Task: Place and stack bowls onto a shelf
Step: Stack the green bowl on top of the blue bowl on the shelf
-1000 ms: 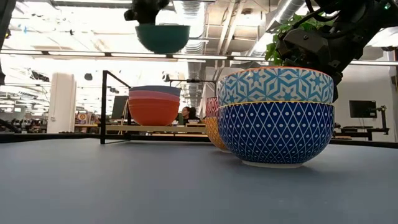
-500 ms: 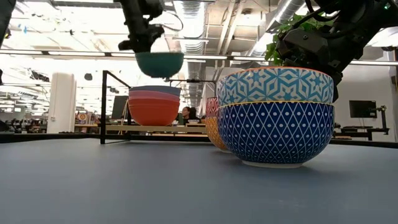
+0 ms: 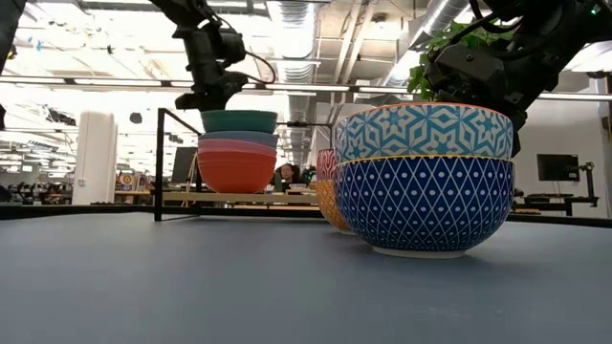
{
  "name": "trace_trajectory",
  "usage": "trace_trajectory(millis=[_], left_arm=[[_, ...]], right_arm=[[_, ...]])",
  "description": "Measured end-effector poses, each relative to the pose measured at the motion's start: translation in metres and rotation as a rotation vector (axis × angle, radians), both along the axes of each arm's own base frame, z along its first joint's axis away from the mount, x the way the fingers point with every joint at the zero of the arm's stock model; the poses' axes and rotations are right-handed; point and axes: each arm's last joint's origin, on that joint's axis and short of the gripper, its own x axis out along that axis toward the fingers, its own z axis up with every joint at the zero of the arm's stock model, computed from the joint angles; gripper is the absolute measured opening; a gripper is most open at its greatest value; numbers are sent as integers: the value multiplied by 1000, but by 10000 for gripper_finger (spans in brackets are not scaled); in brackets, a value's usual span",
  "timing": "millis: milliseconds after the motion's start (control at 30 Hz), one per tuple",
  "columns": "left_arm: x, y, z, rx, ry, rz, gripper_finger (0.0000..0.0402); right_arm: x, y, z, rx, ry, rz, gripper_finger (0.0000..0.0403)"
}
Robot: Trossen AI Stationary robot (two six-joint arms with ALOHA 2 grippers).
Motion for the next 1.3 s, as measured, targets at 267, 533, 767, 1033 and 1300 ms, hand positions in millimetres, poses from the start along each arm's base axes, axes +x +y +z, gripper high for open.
trace_trajectory(millis=[267, 533, 767, 1033, 1300], left_arm=[[1, 0, 0, -13, -28, -15, 0], [1, 0, 0, -20, -29, -1, 2], [1, -1, 0, -25, -36, -7, 48], [3, 0, 2, -18, -60, -32, 121], [4, 2, 25, 73, -88, -74, 162]], right_arm=[[0, 0, 0, -1, 0, 1, 177], [0, 0, 0, -2, 1, 2, 177], [0, 0, 0, -2, 1, 2, 177], [0, 0, 0, 0, 2, 4, 177], [0, 0, 0, 3, 2, 6, 177]])
